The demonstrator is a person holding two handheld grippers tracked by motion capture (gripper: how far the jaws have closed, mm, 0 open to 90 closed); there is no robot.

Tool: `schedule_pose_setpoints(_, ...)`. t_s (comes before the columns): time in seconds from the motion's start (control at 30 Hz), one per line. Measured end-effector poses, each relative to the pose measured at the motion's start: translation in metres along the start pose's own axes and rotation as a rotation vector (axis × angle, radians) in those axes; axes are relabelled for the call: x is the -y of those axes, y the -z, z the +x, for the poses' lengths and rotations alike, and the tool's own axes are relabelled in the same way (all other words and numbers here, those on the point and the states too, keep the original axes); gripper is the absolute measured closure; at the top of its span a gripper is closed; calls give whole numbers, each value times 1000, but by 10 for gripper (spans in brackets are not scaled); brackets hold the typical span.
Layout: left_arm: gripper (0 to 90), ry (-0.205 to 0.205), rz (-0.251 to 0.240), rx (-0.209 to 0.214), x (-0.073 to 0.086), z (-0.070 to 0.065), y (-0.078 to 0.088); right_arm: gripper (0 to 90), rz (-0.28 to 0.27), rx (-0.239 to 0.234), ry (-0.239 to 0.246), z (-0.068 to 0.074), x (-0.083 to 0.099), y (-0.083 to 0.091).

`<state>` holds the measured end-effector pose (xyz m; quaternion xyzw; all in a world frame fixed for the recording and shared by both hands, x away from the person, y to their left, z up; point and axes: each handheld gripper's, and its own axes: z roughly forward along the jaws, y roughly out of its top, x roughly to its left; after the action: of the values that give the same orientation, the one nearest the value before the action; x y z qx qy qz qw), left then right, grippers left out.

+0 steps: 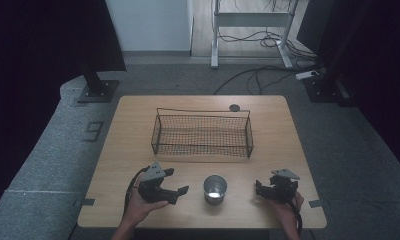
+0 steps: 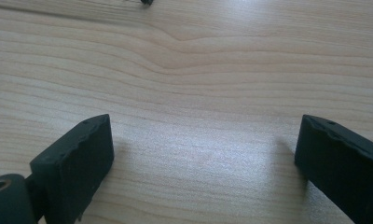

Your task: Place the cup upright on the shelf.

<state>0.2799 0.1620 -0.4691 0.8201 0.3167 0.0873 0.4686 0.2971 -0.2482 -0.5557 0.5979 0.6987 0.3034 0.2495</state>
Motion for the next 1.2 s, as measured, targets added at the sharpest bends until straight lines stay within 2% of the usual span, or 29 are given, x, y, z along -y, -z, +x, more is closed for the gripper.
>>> schedule_pose_setpoints(0.33,140,-8,14,20,-3,-8,-13,47,-2,3,-3,0,0,0)
schedule_pose_setpoints(0.53,119,-21,34,47,-6,-16,-25,47,-2,4,-4,0,0,0)
schedule_pose_setpoints(0.9,66,-47,73,62,-12,-29,-42,49,-2,5,-4,0,0,0)
schedule_pose_setpoints(1.2,63,-66,100,64,-13,-36,-57,52,-3,6,-4,-1,0,0)
